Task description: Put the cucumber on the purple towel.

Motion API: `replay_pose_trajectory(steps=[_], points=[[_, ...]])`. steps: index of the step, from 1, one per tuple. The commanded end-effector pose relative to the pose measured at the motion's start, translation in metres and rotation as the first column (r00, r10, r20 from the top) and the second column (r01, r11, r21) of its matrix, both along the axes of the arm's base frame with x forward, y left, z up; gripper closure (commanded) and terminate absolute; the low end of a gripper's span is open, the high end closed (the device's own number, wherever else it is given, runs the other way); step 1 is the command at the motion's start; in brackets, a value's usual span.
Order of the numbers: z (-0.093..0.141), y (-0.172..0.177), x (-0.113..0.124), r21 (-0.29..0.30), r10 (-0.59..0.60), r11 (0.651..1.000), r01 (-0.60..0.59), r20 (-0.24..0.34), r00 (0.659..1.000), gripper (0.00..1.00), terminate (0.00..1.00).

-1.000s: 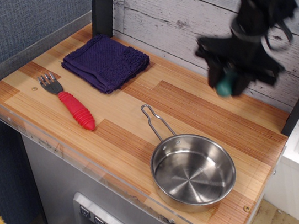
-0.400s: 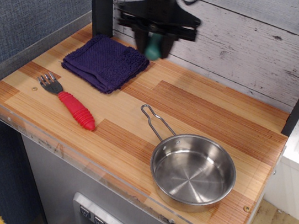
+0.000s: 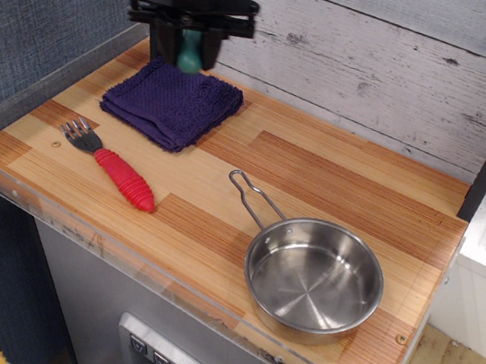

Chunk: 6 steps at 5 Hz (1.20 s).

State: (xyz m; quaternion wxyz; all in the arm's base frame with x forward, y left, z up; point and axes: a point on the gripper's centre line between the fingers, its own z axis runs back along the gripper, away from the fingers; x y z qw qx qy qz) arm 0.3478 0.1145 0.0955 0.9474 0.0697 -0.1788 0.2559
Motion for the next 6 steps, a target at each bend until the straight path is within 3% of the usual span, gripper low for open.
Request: replay_pose_trajectory(steps=[1, 3, 6], points=[[0.0, 0.02, -0.015, 0.024, 0.051, 0.998, -0.051, 0.002, 0.999, 1.0, 0.0], [-0.032, -0.009, 0.005, 0.025, 0.082, 0.996, -0.081, -0.052, 0.995, 1.0, 0.0], [-0.047, -0.012, 0.015, 0.045, 0.117, 0.993, -0.113, -0.085, 0.989, 1.0, 0.0]])
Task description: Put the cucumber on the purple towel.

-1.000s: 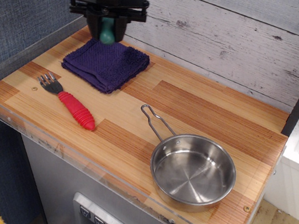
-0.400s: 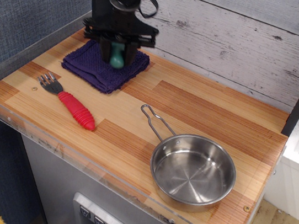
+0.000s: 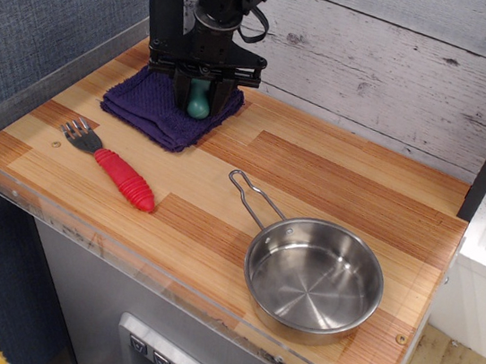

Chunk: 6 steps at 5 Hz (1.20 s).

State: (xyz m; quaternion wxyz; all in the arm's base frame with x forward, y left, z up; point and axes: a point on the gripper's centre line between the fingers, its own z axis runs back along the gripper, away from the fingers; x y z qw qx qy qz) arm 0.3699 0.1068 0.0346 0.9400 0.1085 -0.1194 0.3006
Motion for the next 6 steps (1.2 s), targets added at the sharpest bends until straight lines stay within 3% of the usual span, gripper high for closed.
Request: replay_pose_trajectory(steps=[1, 4, 5, 6], points=[[0.016, -0.008, -0.011, -0.008, 0.118, 0.993, -0.118, 0.002, 0.993, 0.0, 0.0], [0.022, -0.014, -0.01, -0.039, 0.072, 0.997, -0.072, -0.01, 0.997, 0.0, 0.0], [0.028, -0.014, -0.01, -0.044, 0.065, 0.997, -0.065, 0.008, 0.998, 0.0, 0.0], [0.049, -0.016, -0.005, -0.074, 0.064, 0.995, -0.059, 0.06, 0.996, 0.0, 0.0]])
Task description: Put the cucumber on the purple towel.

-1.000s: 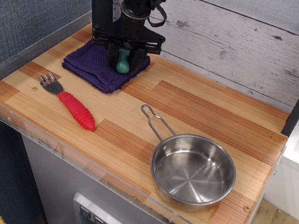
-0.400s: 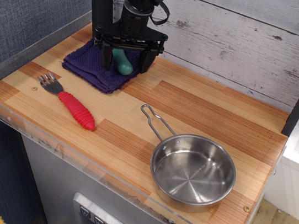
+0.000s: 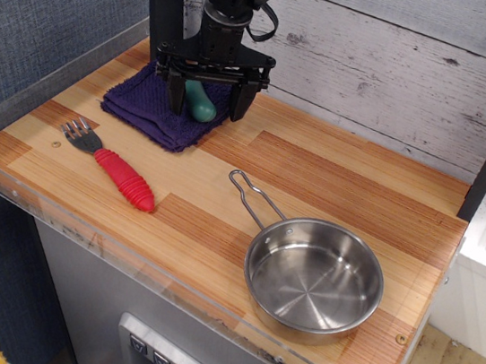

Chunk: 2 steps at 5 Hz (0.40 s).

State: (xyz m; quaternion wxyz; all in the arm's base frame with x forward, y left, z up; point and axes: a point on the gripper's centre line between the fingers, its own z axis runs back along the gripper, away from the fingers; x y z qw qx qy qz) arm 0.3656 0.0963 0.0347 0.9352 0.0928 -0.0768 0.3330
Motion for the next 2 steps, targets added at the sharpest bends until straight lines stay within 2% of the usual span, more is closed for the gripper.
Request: replay_pose_trajectory(steps=[1, 2], points=[[0.065, -0.011, 0.0, -0.039, 0.0, 0.999, 0.006, 0.139, 0.99, 0.0, 0.0], [0.079, -0.017, -0.011, -0.064, 0.012, 0.998, -0.002, 0.171, 0.985, 0.0, 0.0]])
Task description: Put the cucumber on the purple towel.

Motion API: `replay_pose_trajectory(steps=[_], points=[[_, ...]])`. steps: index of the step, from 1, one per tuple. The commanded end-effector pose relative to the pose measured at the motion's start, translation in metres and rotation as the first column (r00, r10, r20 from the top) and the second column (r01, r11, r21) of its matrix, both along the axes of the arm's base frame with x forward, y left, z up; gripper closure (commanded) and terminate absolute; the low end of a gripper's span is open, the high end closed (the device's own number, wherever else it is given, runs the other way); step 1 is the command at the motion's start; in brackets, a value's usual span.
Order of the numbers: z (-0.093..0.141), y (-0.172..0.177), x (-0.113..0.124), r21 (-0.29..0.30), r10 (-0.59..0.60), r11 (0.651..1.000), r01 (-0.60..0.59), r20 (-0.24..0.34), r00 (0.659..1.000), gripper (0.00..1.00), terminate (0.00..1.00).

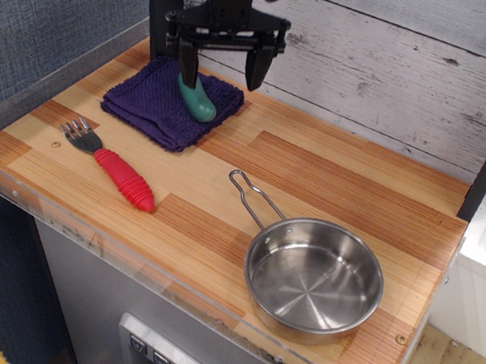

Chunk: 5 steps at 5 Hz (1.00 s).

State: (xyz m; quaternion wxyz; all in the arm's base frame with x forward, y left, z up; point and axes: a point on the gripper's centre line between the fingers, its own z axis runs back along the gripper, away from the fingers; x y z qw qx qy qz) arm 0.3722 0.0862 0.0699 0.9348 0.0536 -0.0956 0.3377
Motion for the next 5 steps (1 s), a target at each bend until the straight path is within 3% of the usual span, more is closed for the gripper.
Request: replay_pose_trajectory(steps=[1, 4, 5], points=[[0.0531, -0.0086, -0.0268, -0.02, 0.0, 1.0, 0.003, 0.165, 0.986, 0.0, 0.0], [0.0531, -0.0086, -0.0268, -0.02, 0.0, 1.0, 0.003, 0.165, 0.986, 0.0, 0.0], [0.0531, -0.0086, -0.0268, -0.02, 0.0, 1.0, 0.003, 0.165, 0.986, 0.0, 1.0]])
